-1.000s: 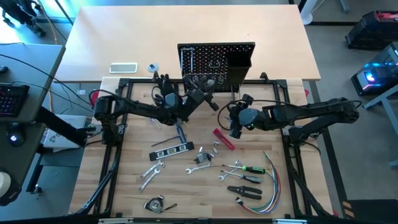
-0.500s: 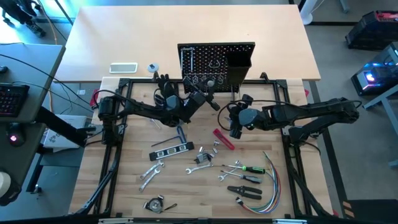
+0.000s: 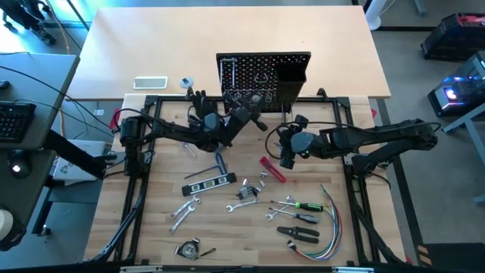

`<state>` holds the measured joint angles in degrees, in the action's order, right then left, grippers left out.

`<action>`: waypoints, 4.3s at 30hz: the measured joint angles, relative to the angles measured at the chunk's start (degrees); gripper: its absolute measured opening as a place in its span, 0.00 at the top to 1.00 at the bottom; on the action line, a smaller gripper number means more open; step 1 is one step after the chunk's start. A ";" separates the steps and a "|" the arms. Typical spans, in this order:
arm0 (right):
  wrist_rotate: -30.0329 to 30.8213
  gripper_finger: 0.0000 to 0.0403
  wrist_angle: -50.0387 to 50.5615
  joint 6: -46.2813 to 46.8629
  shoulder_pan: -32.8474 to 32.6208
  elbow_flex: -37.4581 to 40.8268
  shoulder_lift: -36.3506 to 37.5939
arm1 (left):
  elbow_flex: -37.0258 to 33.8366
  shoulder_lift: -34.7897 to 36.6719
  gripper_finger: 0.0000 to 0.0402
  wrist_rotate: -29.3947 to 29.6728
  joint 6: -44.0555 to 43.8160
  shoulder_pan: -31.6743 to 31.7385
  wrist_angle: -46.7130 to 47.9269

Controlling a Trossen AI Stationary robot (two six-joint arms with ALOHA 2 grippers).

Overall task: Hang tools onto peg board
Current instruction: Hang the top gray screwdriver on the pegboard, then hang the green screwdriver on the pegboard

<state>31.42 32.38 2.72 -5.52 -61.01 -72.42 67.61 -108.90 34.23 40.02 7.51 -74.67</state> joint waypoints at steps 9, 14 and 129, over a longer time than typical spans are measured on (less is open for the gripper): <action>-0.09 0.53 0.00 0.26 0.00 0.00 -0.01 | 0.00 0.09 0.73 0.99 -2.40 0.74 2.69; -0.09 0.53 -0.02 0.28 0.00 0.00 -0.01 | 0.00 0.09 0.73 0.99 -2.52 0.85 2.93; -0.11 0.53 1.73 2.84 -1.29 0.00 -0.01 | 0.76 8.26 0.54 8.49 -6.49 -1.90 27.29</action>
<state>31.31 34.11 5.56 -6.81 -61.01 -72.42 68.37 -100.64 42.72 33.52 5.61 -47.38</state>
